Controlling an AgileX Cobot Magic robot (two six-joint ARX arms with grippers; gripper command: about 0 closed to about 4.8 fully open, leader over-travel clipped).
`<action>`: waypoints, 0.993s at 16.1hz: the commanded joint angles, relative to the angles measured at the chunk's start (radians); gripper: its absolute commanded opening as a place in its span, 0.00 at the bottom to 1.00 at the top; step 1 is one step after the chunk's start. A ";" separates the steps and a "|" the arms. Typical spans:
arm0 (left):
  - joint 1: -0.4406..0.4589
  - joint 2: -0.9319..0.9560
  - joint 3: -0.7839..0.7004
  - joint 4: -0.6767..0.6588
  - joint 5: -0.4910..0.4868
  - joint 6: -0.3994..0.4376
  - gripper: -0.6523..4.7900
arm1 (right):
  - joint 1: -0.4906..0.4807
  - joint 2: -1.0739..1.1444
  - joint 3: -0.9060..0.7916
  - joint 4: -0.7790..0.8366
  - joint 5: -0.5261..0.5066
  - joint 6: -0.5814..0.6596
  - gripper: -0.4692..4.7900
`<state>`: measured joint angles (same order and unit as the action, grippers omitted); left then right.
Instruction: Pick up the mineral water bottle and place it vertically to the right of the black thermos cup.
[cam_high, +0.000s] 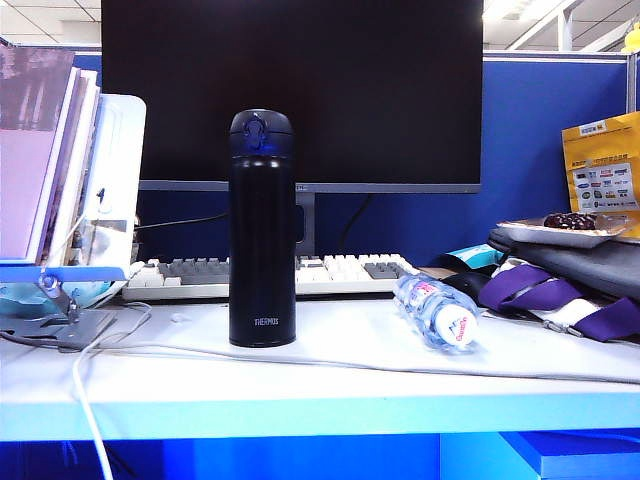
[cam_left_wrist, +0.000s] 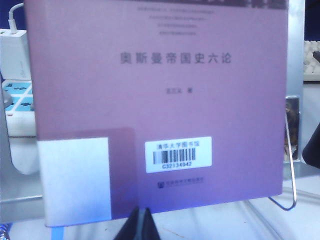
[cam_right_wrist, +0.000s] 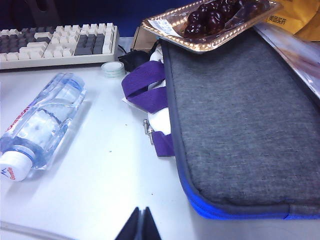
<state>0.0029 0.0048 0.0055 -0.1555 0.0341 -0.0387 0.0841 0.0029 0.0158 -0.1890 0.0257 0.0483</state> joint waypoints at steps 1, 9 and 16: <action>0.000 -0.003 0.000 -0.012 0.004 0.002 0.11 | 0.001 0.000 0.000 0.034 -0.006 0.055 0.09; 0.000 -0.003 0.000 -0.012 0.004 0.002 0.11 | 0.001 0.106 0.314 -0.001 -0.013 0.169 0.09; 0.000 -0.003 0.000 -0.012 0.005 0.002 0.11 | 0.000 0.836 0.822 -0.219 -0.625 0.452 0.09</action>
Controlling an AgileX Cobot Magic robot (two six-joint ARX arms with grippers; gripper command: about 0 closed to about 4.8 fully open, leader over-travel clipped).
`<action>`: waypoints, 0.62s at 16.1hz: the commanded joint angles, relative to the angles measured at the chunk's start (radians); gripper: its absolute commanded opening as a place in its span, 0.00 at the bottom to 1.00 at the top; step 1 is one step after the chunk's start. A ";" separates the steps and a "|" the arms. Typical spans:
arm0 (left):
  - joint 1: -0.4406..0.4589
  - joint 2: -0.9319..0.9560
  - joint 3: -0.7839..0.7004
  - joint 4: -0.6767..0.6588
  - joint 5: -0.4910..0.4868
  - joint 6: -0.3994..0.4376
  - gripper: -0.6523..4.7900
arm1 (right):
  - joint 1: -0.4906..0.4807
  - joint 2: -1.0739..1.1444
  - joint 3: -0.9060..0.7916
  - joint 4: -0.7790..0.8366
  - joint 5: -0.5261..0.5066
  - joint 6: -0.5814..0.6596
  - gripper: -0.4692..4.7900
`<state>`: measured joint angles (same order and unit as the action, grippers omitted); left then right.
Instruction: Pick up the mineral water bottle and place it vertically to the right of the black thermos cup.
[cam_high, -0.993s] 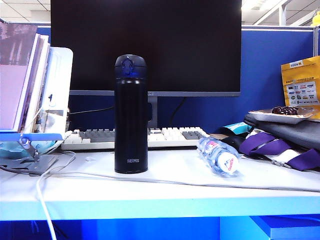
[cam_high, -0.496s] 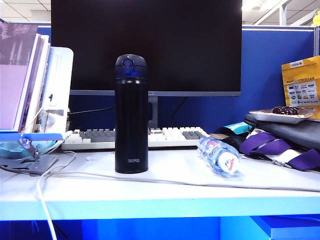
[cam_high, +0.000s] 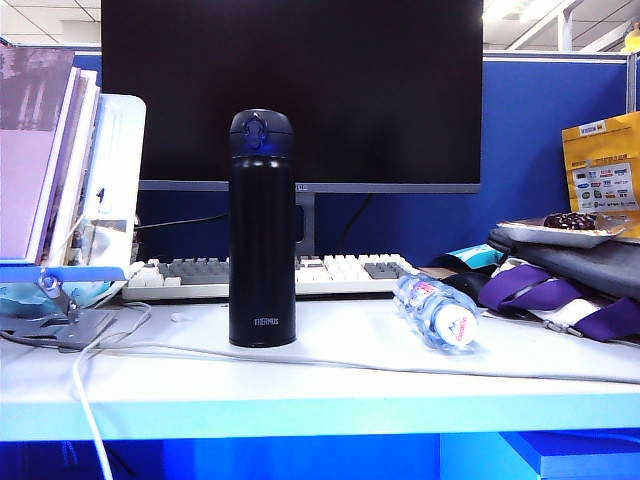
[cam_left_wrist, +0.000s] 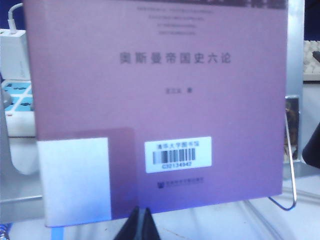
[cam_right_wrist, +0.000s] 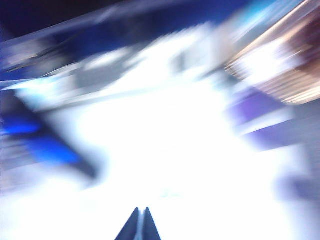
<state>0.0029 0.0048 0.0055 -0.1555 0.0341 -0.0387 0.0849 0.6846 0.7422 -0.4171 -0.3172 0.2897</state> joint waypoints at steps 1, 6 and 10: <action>0.000 -0.003 0.000 -0.012 0.004 0.002 0.11 | 0.000 0.233 0.118 0.093 -0.421 0.266 0.09; 0.000 -0.003 0.000 -0.012 0.004 0.002 0.11 | 0.020 0.412 0.119 0.257 -0.649 0.342 0.09; 0.000 -0.003 0.000 -0.012 0.005 0.002 0.11 | 0.072 0.550 0.122 0.252 -0.487 0.226 0.43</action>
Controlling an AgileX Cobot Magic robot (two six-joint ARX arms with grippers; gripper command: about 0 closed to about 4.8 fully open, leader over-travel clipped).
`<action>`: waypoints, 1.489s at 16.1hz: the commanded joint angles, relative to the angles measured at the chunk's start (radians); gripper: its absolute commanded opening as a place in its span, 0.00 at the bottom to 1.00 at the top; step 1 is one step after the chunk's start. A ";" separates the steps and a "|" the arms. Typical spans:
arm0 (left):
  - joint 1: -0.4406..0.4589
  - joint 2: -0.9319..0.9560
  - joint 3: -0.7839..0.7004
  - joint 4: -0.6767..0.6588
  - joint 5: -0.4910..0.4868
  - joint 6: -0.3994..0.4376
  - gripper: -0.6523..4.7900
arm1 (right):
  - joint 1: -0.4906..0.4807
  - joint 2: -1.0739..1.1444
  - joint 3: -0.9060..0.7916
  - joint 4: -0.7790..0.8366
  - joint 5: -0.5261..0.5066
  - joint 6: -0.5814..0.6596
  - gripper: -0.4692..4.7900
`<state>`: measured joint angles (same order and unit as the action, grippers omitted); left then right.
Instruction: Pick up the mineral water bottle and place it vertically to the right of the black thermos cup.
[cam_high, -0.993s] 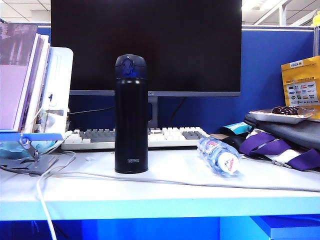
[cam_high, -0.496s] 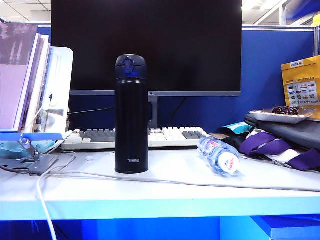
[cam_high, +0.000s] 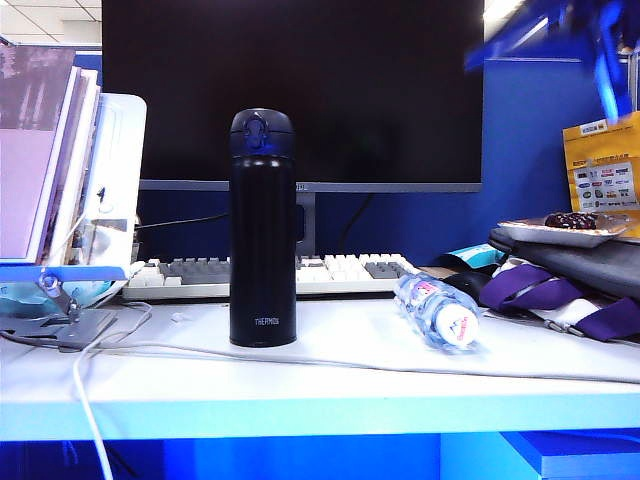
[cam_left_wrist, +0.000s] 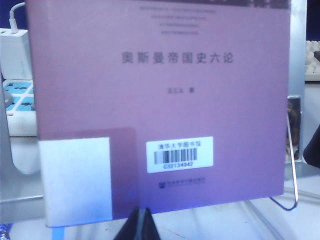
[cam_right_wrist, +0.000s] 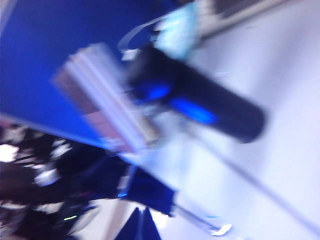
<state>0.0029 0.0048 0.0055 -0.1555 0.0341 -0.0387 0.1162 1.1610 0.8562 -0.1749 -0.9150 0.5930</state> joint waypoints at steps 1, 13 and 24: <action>0.000 -0.003 0.000 -0.012 0.004 0.002 0.11 | 0.057 0.111 0.016 -0.006 0.154 -0.111 0.67; 0.000 -0.003 0.000 -0.012 0.005 0.002 0.11 | 0.182 0.302 0.125 -0.167 0.662 -0.318 1.00; 0.000 -0.003 0.000 -0.012 0.004 0.002 0.11 | 0.187 0.504 0.215 -0.218 0.629 -0.341 1.00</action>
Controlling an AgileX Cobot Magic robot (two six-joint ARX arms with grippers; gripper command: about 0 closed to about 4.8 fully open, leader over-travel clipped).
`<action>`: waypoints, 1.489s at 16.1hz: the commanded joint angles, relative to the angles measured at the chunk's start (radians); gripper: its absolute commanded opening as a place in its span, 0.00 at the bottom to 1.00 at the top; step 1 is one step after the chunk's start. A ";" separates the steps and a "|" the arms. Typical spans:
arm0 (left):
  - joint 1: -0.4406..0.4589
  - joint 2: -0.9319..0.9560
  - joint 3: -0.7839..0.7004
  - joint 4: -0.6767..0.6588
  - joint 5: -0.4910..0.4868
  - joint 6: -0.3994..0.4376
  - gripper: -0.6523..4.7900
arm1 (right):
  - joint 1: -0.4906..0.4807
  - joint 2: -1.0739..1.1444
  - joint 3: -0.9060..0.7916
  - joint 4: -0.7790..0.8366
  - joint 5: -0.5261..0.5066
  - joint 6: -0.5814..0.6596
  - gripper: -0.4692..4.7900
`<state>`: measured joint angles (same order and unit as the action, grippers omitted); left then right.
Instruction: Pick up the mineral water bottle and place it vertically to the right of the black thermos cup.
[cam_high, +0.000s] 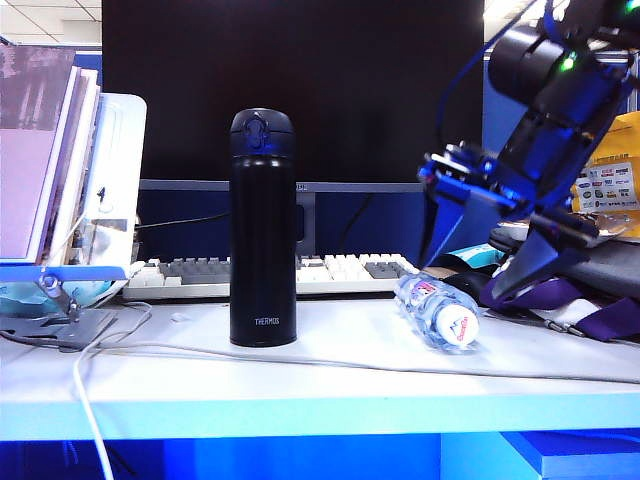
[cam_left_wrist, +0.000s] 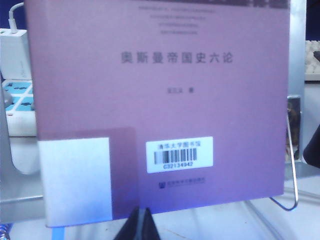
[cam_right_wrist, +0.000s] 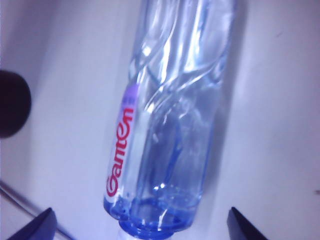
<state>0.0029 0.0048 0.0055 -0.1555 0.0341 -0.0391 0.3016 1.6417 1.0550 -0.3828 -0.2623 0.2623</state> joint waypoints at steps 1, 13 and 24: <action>0.000 -0.003 0.000 -0.012 0.004 0.002 0.11 | 0.001 0.047 0.024 -0.011 -0.059 -0.011 1.00; 0.000 -0.003 0.000 -0.012 0.004 0.002 0.11 | 0.015 0.100 0.065 -0.137 -0.024 -0.039 1.00; 0.000 -0.003 0.000 -0.012 0.004 0.002 0.11 | 0.015 0.100 0.077 -0.069 -0.036 0.001 0.91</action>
<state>0.0029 0.0048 0.0055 -0.1555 0.0341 -0.0387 0.3153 1.7454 1.1286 -0.4793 -0.2916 0.2459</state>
